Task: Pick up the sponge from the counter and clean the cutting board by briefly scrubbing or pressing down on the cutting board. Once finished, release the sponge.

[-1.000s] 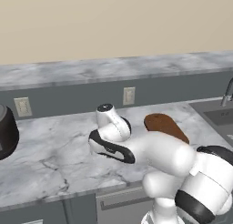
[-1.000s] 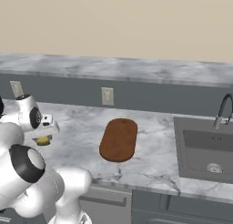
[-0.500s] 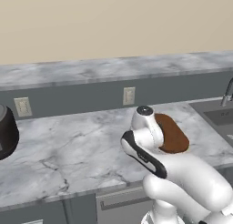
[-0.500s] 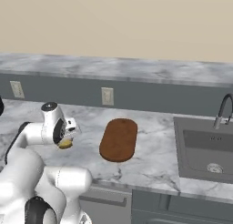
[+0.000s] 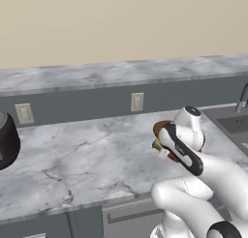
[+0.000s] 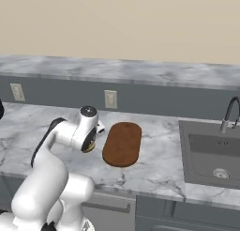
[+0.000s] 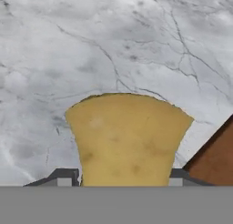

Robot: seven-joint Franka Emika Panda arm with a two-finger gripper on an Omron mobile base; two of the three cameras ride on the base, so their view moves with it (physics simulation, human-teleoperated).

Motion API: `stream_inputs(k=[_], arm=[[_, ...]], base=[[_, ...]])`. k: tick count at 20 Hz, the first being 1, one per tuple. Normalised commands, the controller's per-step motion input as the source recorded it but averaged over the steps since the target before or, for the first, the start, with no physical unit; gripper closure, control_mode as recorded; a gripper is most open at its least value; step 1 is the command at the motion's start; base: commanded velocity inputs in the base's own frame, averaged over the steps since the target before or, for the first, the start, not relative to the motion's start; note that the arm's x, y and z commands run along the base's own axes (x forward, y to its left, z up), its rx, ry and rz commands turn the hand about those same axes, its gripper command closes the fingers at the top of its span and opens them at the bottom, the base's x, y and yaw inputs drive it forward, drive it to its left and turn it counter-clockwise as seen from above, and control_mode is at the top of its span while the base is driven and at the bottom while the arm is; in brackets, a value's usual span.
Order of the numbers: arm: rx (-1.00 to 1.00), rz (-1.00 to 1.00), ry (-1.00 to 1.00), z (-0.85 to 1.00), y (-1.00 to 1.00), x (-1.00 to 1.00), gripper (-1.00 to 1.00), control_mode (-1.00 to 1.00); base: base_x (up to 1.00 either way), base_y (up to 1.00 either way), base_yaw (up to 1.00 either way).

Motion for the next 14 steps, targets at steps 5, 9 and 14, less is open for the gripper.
stream_inputs(k=[5, 9, 14], arm=[[0.00, 0.16, 0.11, -0.02, -0.56, 0.25, 1.00, -1.00], [-0.01, 0.16, 0.08, -0.02, -0.48, 0.26, 1.00, -1.00], [-0.03, 0.17, 0.06, -0.10, -0.50, 0.31, 1.00, -1.00]], base=[[0.00, 0.00, 0.00], [0.00, 0.00, 0.00], [0.00, 0.00, 0.00]])
